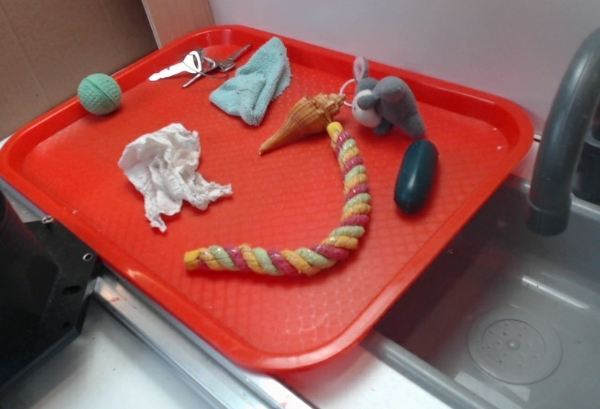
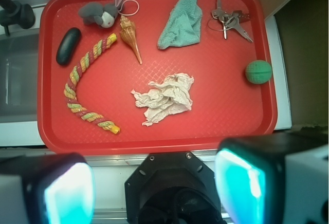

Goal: Grab the green ball.

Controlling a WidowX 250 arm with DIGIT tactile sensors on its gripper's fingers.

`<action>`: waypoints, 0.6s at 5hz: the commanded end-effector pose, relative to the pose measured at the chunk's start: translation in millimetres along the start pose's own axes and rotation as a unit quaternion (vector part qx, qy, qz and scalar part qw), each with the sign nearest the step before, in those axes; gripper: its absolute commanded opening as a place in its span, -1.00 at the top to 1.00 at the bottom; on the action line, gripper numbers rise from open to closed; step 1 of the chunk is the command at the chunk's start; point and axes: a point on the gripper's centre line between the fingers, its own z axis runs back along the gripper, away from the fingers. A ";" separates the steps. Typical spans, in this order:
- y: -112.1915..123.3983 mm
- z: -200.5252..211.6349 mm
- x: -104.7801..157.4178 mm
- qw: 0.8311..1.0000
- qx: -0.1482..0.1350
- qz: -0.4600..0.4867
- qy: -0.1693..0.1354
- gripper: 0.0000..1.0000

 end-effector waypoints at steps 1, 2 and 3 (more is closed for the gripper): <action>0.0 0.0 0.0 1.000 0.000 0.000 0.000 -1.00; 50.7 -39.1 21.4 0.991 0.051 0.119 -0.009 -1.00; 84.1 -64.7 32.2 0.966 0.084 0.239 -0.043 -1.00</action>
